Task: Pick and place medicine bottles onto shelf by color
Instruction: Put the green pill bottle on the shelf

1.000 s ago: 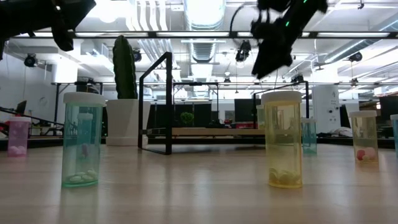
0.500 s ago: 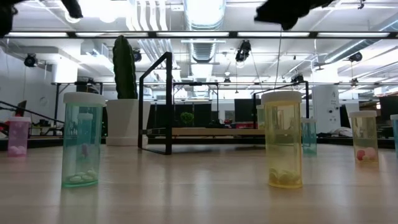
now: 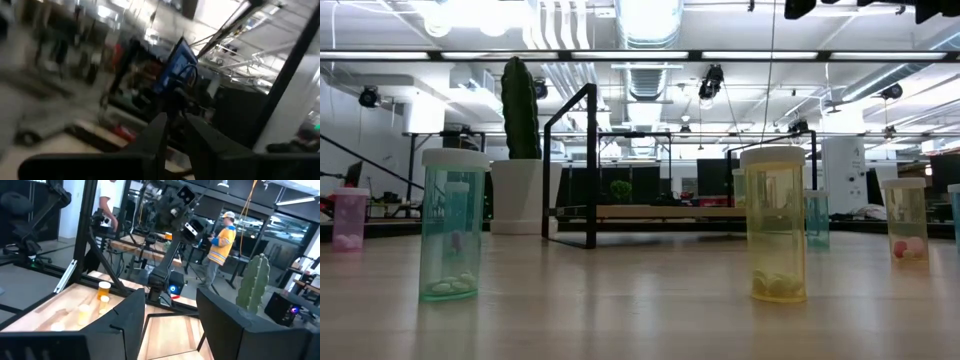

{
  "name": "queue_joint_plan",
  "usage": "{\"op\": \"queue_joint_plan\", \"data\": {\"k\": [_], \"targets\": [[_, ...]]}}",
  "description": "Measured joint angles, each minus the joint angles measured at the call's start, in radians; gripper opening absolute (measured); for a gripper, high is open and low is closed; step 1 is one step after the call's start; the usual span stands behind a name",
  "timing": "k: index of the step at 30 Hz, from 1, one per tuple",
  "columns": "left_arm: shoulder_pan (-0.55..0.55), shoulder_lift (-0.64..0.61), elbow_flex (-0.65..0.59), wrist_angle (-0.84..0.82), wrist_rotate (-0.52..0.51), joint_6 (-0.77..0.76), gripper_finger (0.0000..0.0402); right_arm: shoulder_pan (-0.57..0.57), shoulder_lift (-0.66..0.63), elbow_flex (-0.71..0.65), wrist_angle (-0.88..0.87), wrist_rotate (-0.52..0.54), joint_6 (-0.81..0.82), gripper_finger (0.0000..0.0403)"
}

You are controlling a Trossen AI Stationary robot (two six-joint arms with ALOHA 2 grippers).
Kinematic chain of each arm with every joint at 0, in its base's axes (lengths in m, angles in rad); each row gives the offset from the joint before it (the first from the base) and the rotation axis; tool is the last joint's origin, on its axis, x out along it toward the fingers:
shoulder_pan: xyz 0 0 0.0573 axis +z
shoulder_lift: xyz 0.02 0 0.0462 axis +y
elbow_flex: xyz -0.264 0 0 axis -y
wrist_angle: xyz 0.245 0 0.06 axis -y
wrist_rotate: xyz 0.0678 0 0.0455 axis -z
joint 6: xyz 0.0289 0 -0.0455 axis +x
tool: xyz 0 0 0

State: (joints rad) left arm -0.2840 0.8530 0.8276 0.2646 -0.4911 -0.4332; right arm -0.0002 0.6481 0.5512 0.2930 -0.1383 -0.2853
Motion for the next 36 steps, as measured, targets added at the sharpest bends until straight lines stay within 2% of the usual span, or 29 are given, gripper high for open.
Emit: {"op": "queue_joint_plan", "data": {"k": [4, 7, 10, 15, 18, 22, 29, 36], "targets": [[-0.013, 0.055, 0.187, -0.496, 0.008, -0.401, 0.0049, 0.000, -0.023, -0.001, -0.026, 0.000, -0.011, 0.0166], [-0.041, 0.122, 0.306, -0.794, 0.130, -0.714, 0.0049, 0.000, -0.028, -0.001, -0.034, 0.000, -0.030, 0.0167], [-0.091, 0.208, 0.382, -0.971, 0.253, -0.887, 0.0049, 0.000, -0.032, -0.001, -0.034, 0.005, -0.051, 0.0166], [-0.153, 0.341, 0.409, -1.178, 0.331, -1.067, 0.0049, 0.000, -0.034, 0.008, -0.034, 0.007, -0.076, 0.0164], [-0.165, 0.410, 0.403, -1.257, 0.377, -1.131, 0.0049, 0.000, -0.033, 0.017, -0.033, 0.008, -0.084, 0.0164], [-0.171, 0.501, 0.403, -1.230, 0.383, -1.157, 0.0049, 0.000, -0.033, 0.017, -0.035, 0.008, -0.092, 0.0161], [-0.171, 0.628, 0.447, -1.183, 0.400, -0.998, 0.0049, 0.000, -0.032, 0.017, -0.059, 0.008, -0.094, 0.0160], [-0.169, 0.640, 0.437, -1.187, 0.405, -0.998, 0.0051, 0.000, -0.032, 0.017, -0.059, 0.008, -0.092, 0.0160]]}}
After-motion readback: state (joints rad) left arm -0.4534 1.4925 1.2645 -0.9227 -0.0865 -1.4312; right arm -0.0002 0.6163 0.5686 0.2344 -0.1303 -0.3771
